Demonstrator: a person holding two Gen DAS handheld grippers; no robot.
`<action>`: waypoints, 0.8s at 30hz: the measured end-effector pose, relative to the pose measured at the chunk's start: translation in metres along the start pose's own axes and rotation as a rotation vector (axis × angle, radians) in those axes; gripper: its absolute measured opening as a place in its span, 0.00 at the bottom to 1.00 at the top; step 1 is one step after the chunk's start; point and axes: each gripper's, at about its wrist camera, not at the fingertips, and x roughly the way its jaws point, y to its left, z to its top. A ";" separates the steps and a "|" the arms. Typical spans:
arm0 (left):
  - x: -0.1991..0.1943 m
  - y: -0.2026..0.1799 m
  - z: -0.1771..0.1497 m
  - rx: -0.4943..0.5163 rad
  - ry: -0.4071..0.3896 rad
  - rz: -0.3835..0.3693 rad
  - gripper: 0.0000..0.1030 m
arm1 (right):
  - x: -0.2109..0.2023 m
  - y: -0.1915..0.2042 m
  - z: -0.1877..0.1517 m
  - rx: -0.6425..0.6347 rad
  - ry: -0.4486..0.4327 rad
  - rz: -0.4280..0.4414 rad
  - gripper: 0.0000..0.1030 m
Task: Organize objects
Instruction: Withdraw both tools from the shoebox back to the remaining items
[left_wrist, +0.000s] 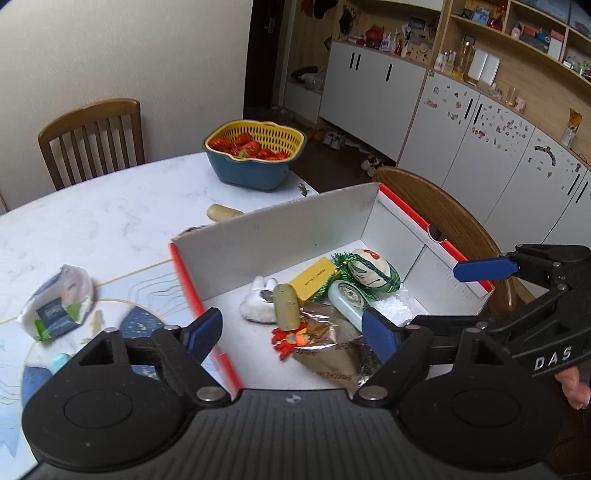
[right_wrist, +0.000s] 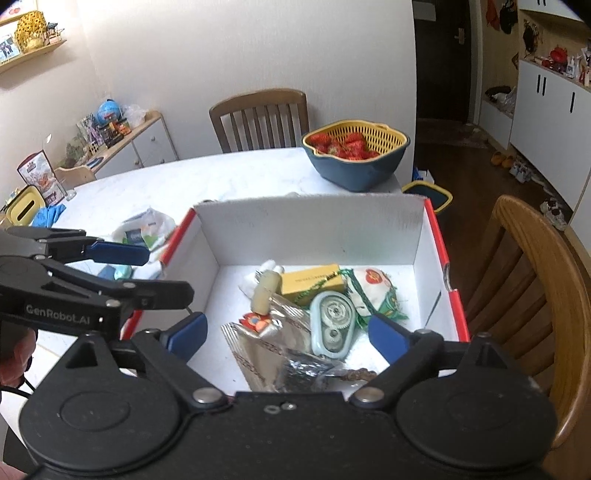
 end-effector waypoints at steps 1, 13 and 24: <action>-0.003 0.003 -0.001 0.001 -0.004 0.000 0.81 | -0.002 0.003 0.000 0.004 -0.009 -0.003 0.94; -0.039 0.050 -0.019 0.005 -0.019 -0.017 0.95 | -0.004 0.055 -0.001 0.049 -0.056 -0.028 0.96; -0.055 0.112 -0.030 -0.011 -0.049 0.001 1.00 | 0.015 0.116 -0.001 0.050 -0.044 -0.026 0.96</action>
